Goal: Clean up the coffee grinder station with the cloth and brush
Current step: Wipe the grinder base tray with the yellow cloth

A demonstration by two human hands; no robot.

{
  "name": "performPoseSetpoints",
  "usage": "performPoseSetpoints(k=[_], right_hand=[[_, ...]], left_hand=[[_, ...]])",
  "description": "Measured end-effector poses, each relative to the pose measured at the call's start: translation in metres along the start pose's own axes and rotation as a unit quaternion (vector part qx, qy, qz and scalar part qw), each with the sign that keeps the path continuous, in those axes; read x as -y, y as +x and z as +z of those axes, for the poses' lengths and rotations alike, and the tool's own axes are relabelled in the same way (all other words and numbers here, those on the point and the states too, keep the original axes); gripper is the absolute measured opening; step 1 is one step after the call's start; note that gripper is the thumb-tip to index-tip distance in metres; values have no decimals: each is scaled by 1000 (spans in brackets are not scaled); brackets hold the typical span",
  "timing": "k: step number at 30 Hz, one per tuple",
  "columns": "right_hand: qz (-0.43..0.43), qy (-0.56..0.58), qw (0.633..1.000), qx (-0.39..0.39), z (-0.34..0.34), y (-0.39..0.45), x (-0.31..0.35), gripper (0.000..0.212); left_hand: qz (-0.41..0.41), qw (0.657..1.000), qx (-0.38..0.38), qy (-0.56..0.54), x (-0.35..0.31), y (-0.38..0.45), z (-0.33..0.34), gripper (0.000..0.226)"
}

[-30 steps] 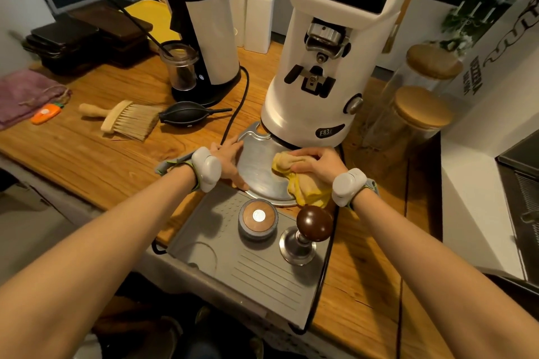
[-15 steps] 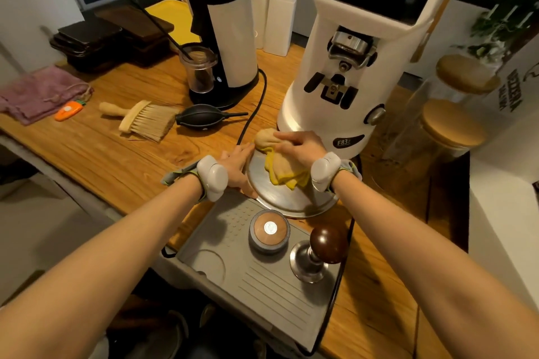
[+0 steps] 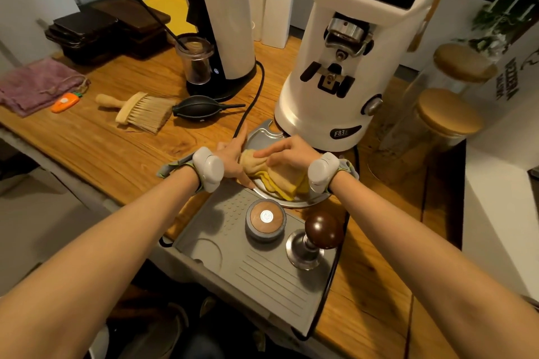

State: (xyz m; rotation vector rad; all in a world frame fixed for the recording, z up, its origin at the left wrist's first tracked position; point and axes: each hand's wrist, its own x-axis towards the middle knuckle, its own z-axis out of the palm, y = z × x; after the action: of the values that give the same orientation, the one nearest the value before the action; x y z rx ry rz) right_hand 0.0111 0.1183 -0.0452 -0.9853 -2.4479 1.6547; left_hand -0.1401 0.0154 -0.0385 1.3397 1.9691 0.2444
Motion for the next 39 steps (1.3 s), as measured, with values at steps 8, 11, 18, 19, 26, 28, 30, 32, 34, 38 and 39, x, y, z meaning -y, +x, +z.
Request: performPoseSetpoints(k=[8, 11, 18, 19, 26, 28, 30, 32, 34, 38, 39], right_hand=[[20, 2, 1000, 10, -3, -24, -7, 27], [25, 33, 999, -24, -6, -37, -16, 26], [33, 62, 993, -97, -21, -66, -36, 27], [33, 66, 992, -102, -22, -68, -36, 27], [38, 65, 989, -128, -18, -61, -35, 29], [44, 65, 987, -144, -21, -59, -37, 28], [47, 69, 985, -151, -22, -55, -37, 26], [51, 63, 982, -168, -23, -51, -38, 23], [44, 72, 980, -180, -26, -47, -37, 24], [25, 151, 968, -196, -29, -36, -25, 31], [26, 138, 967, -211, -28, -32, -20, 30]], left_hand=[[29, 999, -4, 18, 4, 4, 5, 113], [60, 998, 2, 19, 3, 6, 3, 110], [9, 991, 2, 132, 3, 17, 13, 121], [8, 989, 4, 144, 3, 19, 13, 123], [10, 988, 3, 155, 0, 26, 18, 126], [12, 991, -8, 133, 2, 30, 17, 123], [13, 993, -23, 114, 4, 33, 16, 119], [16, 994, -37, 100, 5, 36, 16, 115], [23, 994, -38, 100, 5, 38, 15, 113], [22, 994, -17, 105, 6, 40, 10, 110], [21, 994, -12, 103, 6, 40, 9, 110]])
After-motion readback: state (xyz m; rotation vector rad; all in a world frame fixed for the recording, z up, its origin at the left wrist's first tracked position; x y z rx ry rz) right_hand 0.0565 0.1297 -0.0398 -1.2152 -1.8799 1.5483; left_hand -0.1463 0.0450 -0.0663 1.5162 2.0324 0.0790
